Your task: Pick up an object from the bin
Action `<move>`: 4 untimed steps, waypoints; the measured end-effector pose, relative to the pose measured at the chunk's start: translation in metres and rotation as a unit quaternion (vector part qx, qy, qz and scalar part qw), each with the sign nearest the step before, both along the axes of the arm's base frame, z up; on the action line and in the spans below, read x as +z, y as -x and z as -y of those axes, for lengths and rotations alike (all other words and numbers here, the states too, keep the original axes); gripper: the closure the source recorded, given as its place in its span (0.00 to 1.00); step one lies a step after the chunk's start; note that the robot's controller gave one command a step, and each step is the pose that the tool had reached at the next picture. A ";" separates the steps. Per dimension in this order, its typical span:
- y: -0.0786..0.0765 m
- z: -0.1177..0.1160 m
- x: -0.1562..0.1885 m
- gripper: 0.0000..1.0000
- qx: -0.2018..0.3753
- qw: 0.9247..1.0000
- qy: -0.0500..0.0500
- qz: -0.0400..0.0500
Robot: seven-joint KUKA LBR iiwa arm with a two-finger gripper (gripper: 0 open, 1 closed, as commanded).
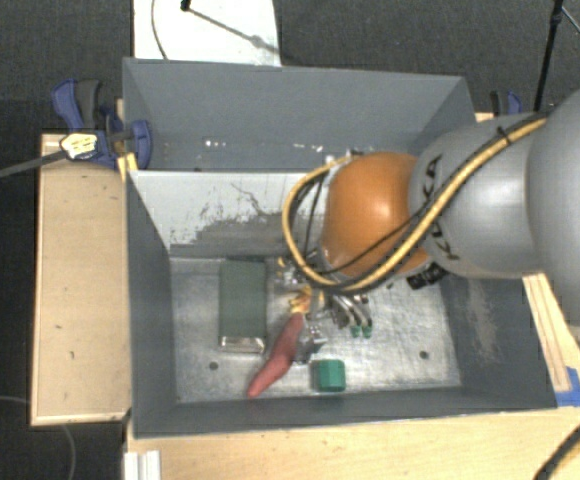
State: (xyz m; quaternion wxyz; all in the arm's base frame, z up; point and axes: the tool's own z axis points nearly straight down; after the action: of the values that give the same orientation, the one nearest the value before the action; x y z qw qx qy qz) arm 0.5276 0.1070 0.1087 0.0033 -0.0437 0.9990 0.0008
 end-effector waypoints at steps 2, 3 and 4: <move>0.001 0.035 0.013 0.00 0.153 0.988 0.001 -0.002; 0.001 0.035 0.013 0.00 0.152 0.988 0.001 -0.002; -0.054 0.022 -0.036 1.00 0.218 0.976 0.000 -0.001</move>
Offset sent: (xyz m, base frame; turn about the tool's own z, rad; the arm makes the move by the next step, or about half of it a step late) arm 0.0000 0.0000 0.0000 0.0000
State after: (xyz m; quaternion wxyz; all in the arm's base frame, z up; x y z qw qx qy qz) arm 0.5814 0.0855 0.0730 0.0016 -0.2603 0.9655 0.0015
